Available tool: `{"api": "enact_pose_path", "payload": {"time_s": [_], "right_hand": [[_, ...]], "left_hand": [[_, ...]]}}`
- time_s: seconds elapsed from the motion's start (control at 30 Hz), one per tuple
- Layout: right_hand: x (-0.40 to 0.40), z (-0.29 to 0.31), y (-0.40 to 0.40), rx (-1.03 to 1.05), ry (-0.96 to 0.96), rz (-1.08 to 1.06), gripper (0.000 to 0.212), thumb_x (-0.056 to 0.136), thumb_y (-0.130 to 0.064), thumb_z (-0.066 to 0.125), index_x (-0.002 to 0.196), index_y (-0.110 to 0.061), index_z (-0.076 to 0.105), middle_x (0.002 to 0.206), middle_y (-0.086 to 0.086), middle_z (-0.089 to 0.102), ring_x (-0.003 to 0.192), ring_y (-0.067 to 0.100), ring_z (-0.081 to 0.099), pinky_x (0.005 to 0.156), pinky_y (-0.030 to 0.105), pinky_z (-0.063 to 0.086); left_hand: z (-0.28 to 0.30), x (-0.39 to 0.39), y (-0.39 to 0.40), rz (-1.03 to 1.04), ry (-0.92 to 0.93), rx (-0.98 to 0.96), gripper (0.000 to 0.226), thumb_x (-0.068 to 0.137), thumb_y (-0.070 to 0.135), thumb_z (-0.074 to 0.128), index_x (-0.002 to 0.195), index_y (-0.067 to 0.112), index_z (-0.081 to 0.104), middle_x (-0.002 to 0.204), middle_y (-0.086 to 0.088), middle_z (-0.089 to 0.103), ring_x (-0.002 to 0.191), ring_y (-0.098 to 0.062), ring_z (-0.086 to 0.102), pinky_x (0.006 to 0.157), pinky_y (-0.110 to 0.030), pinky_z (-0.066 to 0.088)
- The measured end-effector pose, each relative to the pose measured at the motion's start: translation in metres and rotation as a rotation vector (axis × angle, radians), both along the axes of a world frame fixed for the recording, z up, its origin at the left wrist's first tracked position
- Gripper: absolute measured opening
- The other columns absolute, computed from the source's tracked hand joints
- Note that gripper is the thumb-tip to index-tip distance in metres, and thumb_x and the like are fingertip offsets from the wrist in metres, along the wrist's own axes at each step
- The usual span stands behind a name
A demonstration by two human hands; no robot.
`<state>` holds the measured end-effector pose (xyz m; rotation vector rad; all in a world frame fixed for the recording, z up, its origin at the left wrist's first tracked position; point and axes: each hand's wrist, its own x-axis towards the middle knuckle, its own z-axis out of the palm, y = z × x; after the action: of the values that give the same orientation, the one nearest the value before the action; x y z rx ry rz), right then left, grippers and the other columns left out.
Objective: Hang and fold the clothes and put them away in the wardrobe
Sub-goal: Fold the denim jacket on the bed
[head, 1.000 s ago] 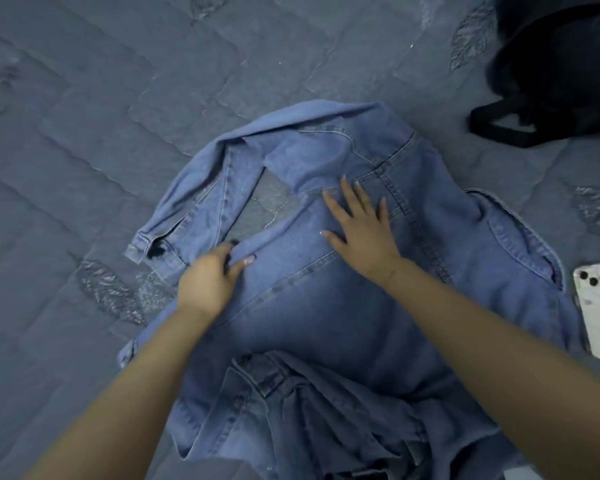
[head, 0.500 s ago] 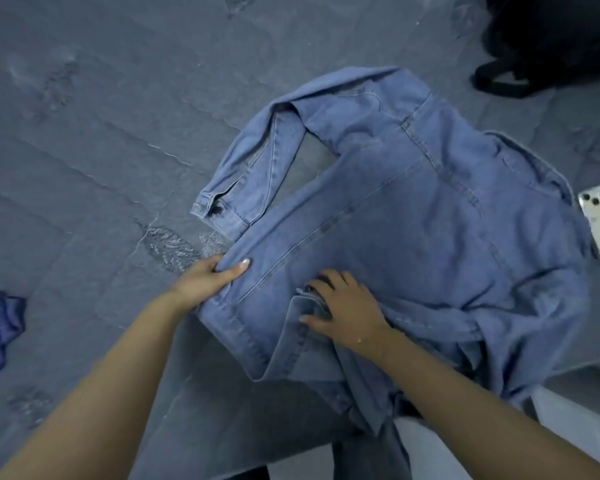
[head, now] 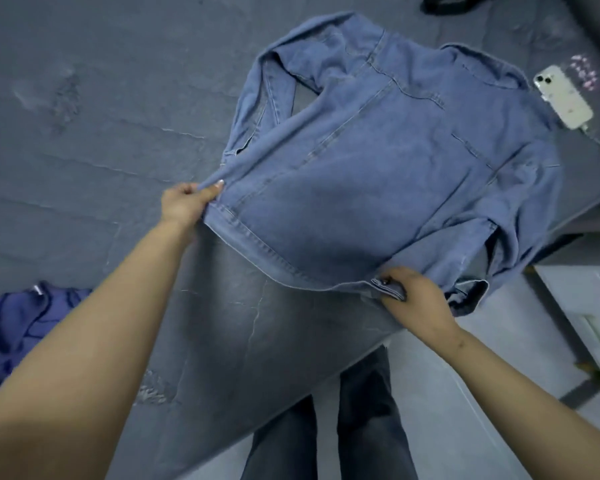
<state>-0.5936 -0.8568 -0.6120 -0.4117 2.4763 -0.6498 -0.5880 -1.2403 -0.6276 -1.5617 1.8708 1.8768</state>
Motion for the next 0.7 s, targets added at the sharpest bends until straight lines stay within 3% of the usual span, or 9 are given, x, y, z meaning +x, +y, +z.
{"api": "enact_pose_path", "payload": {"time_s": [0.07,0.2,0.27,0.37,0.47,0.53,0.63,0.7], "right_hand": [[0.020,0.001,0.010,-0.055,0.006,-0.008,0.032,0.073,0.004,0.070,0.102,-0.009,0.071,0.100,0.006,0.070,0.096,0.028,0.065,0.080,0.032,0.048],[0.054,-0.007,0.028,-0.107,0.139,-0.116,0.040,0.070,0.018,0.062,0.101,-0.007,0.070,0.096,0.004,0.063,0.093,0.030,0.059,0.082,0.025,0.039],[0.068,-0.012,0.035,-0.088,0.253,-0.232,0.044,0.072,0.018,0.059,0.106,-0.007,0.070,0.106,0.007,0.059,0.101,0.032,0.054,0.090,0.025,0.036],[0.086,-0.017,0.039,-0.032,0.392,-0.493,0.054,0.073,0.015,0.054,0.118,-0.014,0.066,0.137,0.015,0.041,0.128,0.032,0.037,0.112,0.029,0.025],[0.093,-0.018,0.036,-0.127,0.270,-0.744,0.070,0.074,0.021,0.048,0.135,-0.013,0.052,0.153,0.015,0.022,0.137,0.012,0.027,0.110,0.009,0.021],[0.094,-0.018,0.035,-0.168,0.189,-0.779,0.066,0.078,0.022,0.045,0.137,-0.008,0.050,0.152,0.018,0.027,0.135,0.013,0.033,0.104,0.001,0.024],[0.096,-0.010,0.037,-0.236,0.222,-0.798,0.061,0.077,0.025,0.041,0.129,-0.003,0.057,0.142,0.018,0.043,0.133,0.031,0.042,0.114,0.027,0.033],[0.102,0.000,0.038,-0.332,0.296,-0.825,0.066,0.072,0.024,0.036,0.127,-0.005,0.058,0.135,0.016,0.051,0.129,0.030,0.047,0.114,0.038,0.033]], "left_hand": [[-0.007,0.007,-0.007,0.109,0.020,0.042,0.021,0.086,0.016,0.074,0.079,0.015,0.054,0.083,-0.007,0.058,0.074,-0.017,0.053,0.072,-0.031,0.049],[-0.029,0.037,0.026,0.252,0.012,0.437,0.005,0.096,0.022,0.059,0.092,0.021,0.056,0.074,0.006,0.070,0.077,-0.007,0.060,0.059,-0.020,0.054],[-0.038,0.051,0.057,0.225,-0.064,0.550,0.009,0.095,0.032,0.059,0.089,0.026,0.057,0.074,0.013,0.070,0.080,-0.004,0.060,0.067,-0.023,0.050],[-0.045,0.057,0.102,0.234,-0.043,0.671,0.014,0.091,0.040,0.062,0.096,0.027,0.062,0.092,0.008,0.069,0.084,-0.008,0.064,0.074,-0.027,0.049],[-0.042,0.051,0.136,0.234,-0.045,0.782,0.029,0.088,0.046,0.065,0.100,0.020,0.066,0.087,0.000,0.074,0.077,-0.016,0.071,0.068,-0.033,0.059],[-0.038,0.046,0.150,0.227,-0.038,0.780,0.025,0.092,0.040,0.062,0.100,0.017,0.066,0.082,-0.001,0.075,0.071,-0.016,0.071,0.064,-0.031,0.060],[-0.025,0.035,0.155,0.240,0.067,0.726,0.020,0.097,0.025,0.058,0.112,0.012,0.063,0.114,-0.008,0.069,0.088,-0.018,0.066,0.087,-0.035,0.056],[-0.006,0.025,0.150,0.232,0.214,0.674,0.024,0.096,0.020,0.060,0.118,0.010,0.062,0.125,-0.009,0.065,0.099,-0.019,0.067,0.088,-0.034,0.057]]}}
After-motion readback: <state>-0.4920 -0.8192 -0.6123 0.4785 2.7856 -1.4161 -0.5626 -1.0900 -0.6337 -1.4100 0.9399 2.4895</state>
